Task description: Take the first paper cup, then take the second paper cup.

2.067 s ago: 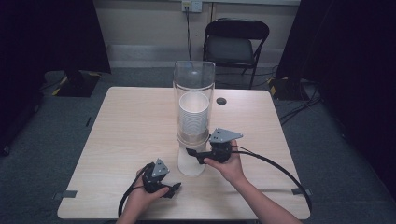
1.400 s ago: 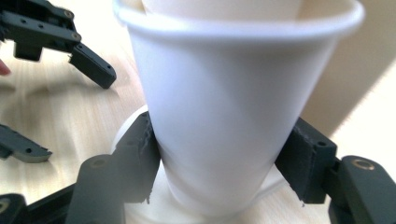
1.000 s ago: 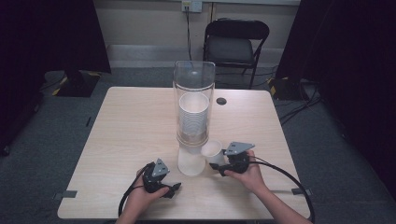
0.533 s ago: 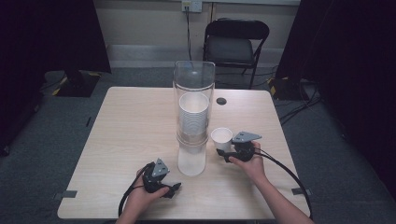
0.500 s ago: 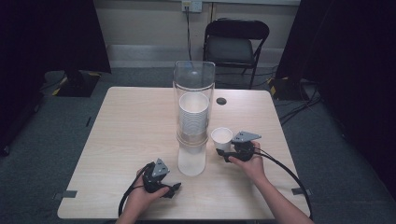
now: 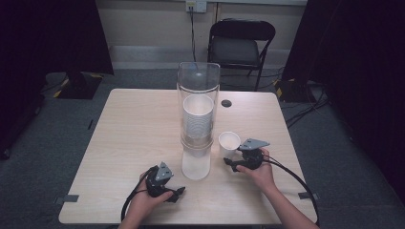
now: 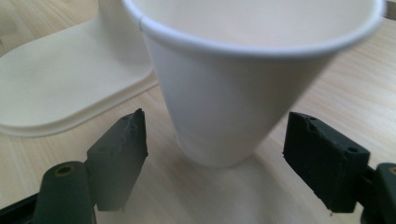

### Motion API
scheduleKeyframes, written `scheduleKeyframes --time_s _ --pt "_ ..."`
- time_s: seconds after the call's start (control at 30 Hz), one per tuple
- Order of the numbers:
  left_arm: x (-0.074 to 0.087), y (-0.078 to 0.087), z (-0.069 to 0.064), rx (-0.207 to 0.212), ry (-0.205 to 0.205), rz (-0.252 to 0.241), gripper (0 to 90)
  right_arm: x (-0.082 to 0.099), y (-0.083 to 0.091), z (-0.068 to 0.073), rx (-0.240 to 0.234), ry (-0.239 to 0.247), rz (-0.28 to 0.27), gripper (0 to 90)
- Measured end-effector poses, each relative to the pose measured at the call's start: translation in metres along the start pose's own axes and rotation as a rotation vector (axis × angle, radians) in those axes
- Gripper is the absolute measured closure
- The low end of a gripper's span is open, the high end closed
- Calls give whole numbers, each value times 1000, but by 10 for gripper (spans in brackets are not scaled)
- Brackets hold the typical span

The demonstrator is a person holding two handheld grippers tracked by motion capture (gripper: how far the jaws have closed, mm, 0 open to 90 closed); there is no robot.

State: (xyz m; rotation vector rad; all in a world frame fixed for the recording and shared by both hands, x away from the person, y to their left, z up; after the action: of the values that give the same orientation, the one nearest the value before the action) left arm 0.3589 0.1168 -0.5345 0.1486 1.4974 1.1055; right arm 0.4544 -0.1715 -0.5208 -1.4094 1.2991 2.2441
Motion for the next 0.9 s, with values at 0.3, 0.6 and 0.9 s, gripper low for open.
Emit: scheduleKeyframes --time_s 0.3,0.6,0.9 --pt "0 0 0 -3 -1 4 132 15 30 8 -33 18 3 209" --pt "0 0 0 -1 0 0 132 3 31 56 -151 56 -10 211" --pt "0 0 0 -1 -1 -1 132 -20 28 78 -202 45 -29 204"
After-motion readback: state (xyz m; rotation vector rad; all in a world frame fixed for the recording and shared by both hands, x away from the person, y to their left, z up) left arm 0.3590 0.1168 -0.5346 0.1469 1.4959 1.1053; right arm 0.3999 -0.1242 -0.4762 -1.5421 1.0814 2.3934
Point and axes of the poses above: each handheld gripper's, and its own axes: y roughly backward along the jaws, x roughly out of its underside, z roughly to its left, the point moved 5 cm from there along -y, roughly forward along the jaws, and after that the axes turned 13 degrees about -y, right-handed, at the moved point
